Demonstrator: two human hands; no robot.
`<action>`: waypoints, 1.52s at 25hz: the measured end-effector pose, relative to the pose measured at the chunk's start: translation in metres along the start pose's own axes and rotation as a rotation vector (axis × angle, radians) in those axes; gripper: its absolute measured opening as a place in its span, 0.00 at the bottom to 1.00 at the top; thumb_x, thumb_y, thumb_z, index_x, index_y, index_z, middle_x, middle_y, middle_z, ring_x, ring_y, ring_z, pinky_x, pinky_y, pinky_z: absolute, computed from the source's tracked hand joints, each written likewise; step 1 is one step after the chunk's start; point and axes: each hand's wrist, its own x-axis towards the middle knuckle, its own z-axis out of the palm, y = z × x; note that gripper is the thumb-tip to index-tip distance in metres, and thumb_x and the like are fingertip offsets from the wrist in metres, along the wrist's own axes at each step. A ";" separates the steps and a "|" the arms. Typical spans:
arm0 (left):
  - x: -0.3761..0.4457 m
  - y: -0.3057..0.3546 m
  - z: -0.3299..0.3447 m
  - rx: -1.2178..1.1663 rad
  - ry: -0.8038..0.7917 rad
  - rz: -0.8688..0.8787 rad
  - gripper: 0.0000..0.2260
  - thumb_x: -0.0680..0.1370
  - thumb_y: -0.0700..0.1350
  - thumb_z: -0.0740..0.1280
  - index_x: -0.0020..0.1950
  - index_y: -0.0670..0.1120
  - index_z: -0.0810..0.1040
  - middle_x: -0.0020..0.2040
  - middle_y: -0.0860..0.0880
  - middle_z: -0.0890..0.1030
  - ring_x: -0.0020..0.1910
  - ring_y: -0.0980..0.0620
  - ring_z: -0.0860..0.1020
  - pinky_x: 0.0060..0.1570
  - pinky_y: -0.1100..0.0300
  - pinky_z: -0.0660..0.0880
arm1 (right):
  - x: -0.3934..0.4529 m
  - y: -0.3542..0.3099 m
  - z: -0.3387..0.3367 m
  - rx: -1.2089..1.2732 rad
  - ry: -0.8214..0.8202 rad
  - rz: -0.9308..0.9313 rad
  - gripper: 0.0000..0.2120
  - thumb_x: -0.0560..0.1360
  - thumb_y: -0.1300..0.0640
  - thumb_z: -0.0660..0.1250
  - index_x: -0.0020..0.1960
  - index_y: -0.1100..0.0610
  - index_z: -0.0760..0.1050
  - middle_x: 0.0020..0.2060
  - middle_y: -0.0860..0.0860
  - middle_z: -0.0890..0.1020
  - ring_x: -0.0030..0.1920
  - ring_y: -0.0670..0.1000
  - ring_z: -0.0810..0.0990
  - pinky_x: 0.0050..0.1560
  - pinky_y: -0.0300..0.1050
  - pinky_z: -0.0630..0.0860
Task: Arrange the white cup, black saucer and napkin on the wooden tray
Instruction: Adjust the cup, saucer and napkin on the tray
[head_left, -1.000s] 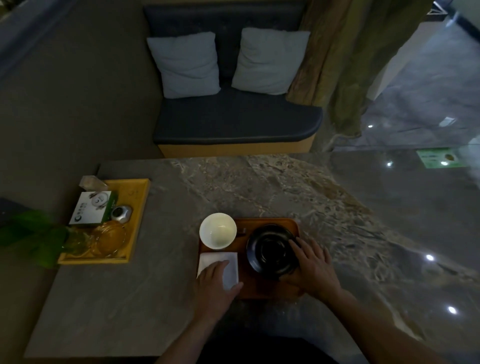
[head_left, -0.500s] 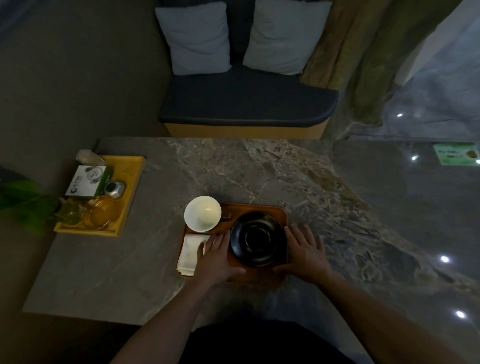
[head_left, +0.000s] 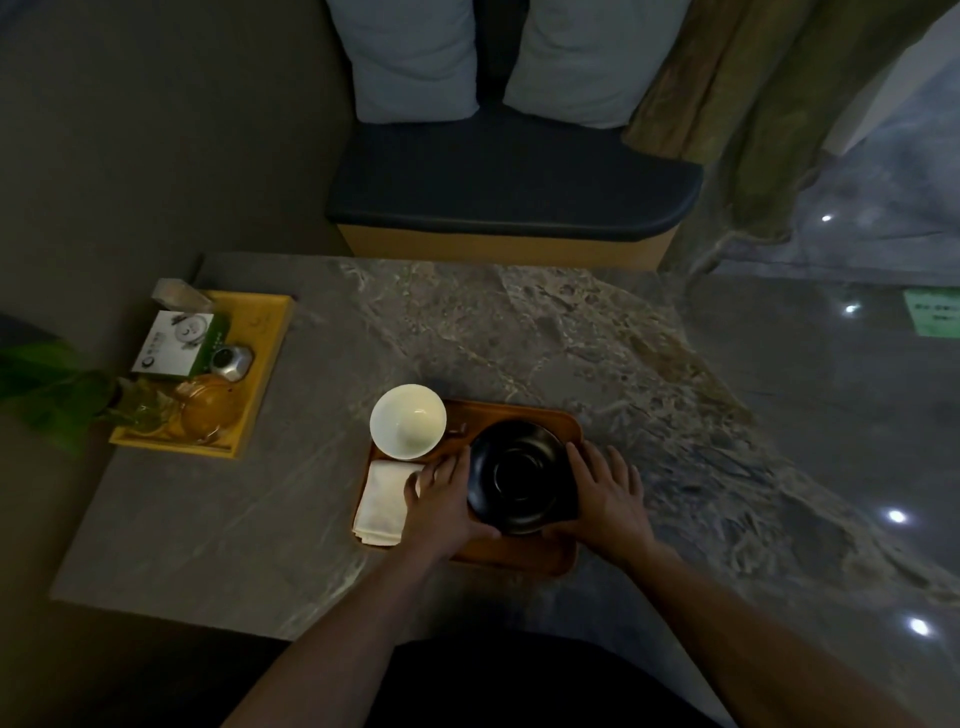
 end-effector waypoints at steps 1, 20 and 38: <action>0.000 0.000 0.001 0.000 -0.001 0.004 0.55 0.64 0.65 0.74 0.79 0.54 0.42 0.80 0.51 0.53 0.78 0.46 0.49 0.75 0.42 0.48 | -0.001 0.000 0.000 0.003 -0.002 0.001 0.58 0.62 0.26 0.67 0.78 0.47 0.41 0.79 0.51 0.49 0.78 0.60 0.42 0.75 0.66 0.44; -0.013 -0.013 0.003 0.079 0.006 0.069 0.53 0.65 0.67 0.72 0.79 0.53 0.43 0.79 0.50 0.54 0.78 0.47 0.47 0.75 0.40 0.48 | -0.019 -0.001 0.021 -0.072 0.034 0.003 0.57 0.60 0.20 0.59 0.78 0.47 0.41 0.79 0.52 0.47 0.77 0.60 0.44 0.76 0.62 0.45; -0.009 -0.021 -0.009 0.100 -0.028 0.086 0.52 0.67 0.65 0.72 0.79 0.55 0.41 0.80 0.51 0.52 0.79 0.48 0.47 0.74 0.40 0.44 | -0.018 -0.009 0.032 -0.074 0.064 0.022 0.58 0.59 0.18 0.52 0.78 0.47 0.40 0.80 0.50 0.46 0.78 0.60 0.43 0.75 0.65 0.43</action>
